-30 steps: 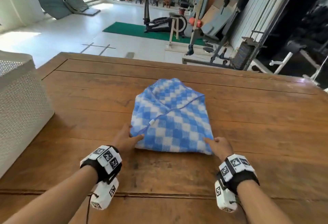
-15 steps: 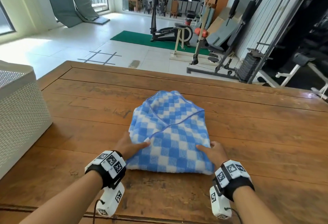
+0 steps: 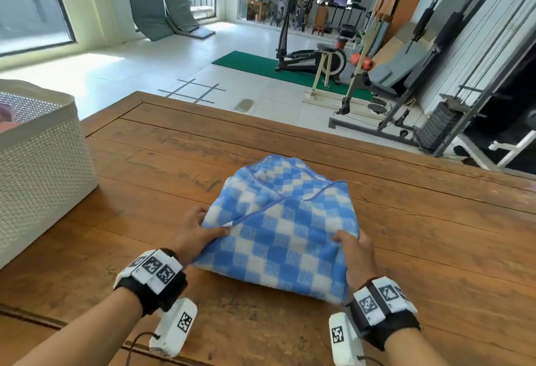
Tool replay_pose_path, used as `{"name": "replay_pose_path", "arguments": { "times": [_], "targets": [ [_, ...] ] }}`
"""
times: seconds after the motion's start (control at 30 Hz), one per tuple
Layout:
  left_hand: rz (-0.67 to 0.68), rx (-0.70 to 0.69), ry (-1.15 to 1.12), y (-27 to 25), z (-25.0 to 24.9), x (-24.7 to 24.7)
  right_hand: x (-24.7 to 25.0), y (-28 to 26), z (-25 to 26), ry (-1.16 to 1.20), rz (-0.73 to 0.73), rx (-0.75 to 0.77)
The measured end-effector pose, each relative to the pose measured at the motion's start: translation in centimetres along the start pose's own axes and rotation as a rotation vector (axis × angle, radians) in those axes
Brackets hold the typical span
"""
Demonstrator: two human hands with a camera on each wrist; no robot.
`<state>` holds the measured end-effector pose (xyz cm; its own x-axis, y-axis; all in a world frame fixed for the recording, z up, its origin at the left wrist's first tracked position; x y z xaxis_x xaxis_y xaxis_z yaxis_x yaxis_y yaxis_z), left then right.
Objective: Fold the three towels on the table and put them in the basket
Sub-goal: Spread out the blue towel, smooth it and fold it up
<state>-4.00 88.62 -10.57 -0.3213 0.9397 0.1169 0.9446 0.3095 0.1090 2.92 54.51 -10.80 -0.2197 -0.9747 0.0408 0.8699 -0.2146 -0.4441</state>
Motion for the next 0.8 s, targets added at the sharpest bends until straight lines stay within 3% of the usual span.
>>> {"name": "replay_pose_path", "arguments": {
  "times": [0.07,0.23,0.4,0.57,0.8],
  "targets": [
    [0.041,0.062,-0.047,-1.2,0.5,0.1,0.2,-1.6,-0.7,0.026,0.004,-0.014],
    [0.186,0.129,0.182,-2.7,1.7,0.0,-0.5,-3.1,-3.8,-0.120,0.024,-0.115],
    [0.028,0.027,0.106,-3.5,-0.7,0.4,0.6,-4.7,-2.9,-0.060,-0.066,-0.014],
    [0.025,0.106,-0.030,-6.2,-0.1,1.0,2.4,-7.6,-5.3,0.086,-0.099,-0.041],
    [0.010,0.150,-0.024,-7.8,1.1,1.3,4.1,-10.3,-7.9,-0.031,-0.155,-0.026]
  ]
}}
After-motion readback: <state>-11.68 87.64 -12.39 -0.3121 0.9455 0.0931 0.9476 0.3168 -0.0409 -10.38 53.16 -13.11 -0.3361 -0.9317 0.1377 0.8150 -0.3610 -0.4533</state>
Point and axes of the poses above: each hand's wrist, its own y-axis towards the middle knuckle, its own x-axis out of the back of the hand, z = x × y, the point moved 7 cm from there along y, towards the middle knuckle, and after that the axes turned 15 degrees about -x, right-handed, at the moved point
